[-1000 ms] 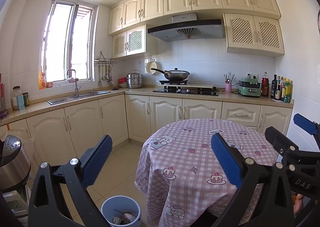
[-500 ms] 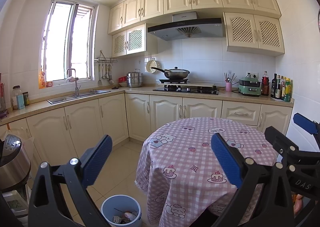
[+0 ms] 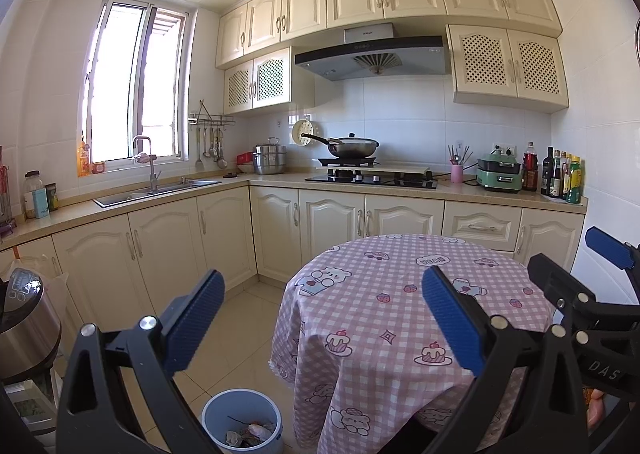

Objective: Collect trash

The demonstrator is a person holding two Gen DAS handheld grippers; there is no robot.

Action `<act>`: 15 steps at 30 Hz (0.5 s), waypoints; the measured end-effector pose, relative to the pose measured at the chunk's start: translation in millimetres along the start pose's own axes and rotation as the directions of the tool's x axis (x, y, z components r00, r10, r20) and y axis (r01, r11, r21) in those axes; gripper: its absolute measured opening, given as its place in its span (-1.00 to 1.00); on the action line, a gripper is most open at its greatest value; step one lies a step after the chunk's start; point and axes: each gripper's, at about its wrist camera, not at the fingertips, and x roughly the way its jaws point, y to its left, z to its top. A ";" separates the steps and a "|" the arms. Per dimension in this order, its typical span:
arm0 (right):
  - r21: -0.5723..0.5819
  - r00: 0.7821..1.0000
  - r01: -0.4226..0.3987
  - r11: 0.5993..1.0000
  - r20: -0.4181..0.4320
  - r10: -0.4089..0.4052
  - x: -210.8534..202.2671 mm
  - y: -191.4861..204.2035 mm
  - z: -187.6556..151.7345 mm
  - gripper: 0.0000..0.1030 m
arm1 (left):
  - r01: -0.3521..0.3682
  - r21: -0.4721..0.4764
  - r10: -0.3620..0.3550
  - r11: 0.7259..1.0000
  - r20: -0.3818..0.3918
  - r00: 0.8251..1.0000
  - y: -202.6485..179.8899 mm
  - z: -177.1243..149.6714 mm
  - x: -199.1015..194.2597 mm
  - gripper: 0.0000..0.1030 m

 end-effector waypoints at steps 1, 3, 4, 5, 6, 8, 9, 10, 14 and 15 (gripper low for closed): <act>0.000 1.000 0.000 1.000 -0.001 0.000 0.0 0.0 0.0 0.85 | 0.001 0.000 -0.001 1.000 -0.001 1.000 0.0 -0.4 0.0 0.89; -0.001 1.000 0.000 1.000 -0.001 0.000 0.1 -0.3 -0.3 0.85 | 0.000 0.000 0.000 1.000 -0.002 1.000 -0.3 -1.2 0.4 0.89; -0.001 1.000 -0.001 1.000 -0.001 0.001 0.2 -0.6 -0.7 0.85 | 0.000 0.000 0.000 1.000 -0.002 1.000 -0.4 -1.5 0.2 0.89; 0.000 1.000 -0.002 1.000 -0.001 0.002 0.3 -0.7 -0.5 0.85 | 0.001 0.000 -0.001 1.000 -0.002 1.000 -0.3 -0.9 0.5 0.89; 0.001 1.000 -0.003 1.000 -0.002 0.003 0.5 -1.0 -0.6 0.85 | 0.000 0.000 0.000 1.000 -0.002 1.000 -0.3 -1.2 0.4 0.89; 0.000 1.000 -0.003 1.000 -0.002 0.003 0.2 -1.2 -1.0 0.85 | 0.001 -0.001 -0.001 1.000 -0.001 1.000 -0.5 -1.7 0.2 0.89; 0.000 1.000 -0.003 1.000 -0.002 0.003 0.3 -1.2 -1.1 0.85 | 0.001 0.000 -0.001 1.000 -0.001 1.000 -0.4 -1.5 0.5 0.89; 0.001 1.000 -0.003 1.000 -0.002 0.003 0.2 -1.4 -1.1 0.85 | 0.001 0.000 -0.001 1.000 -0.002 1.000 -0.4 -1.5 0.6 0.89; 0.000 1.000 -0.004 1.000 -0.002 0.004 0.3 -1.1 -1.0 0.85 | 0.001 0.000 -0.001 1.000 -0.003 1.000 -0.7 -2.6 0.5 0.89; 0.000 1.000 -0.004 1.000 -0.001 0.004 0.0 -1.1 -1.0 0.85 | 0.001 0.000 -0.001 1.000 -0.003 1.000 -0.7 -2.7 0.4 0.89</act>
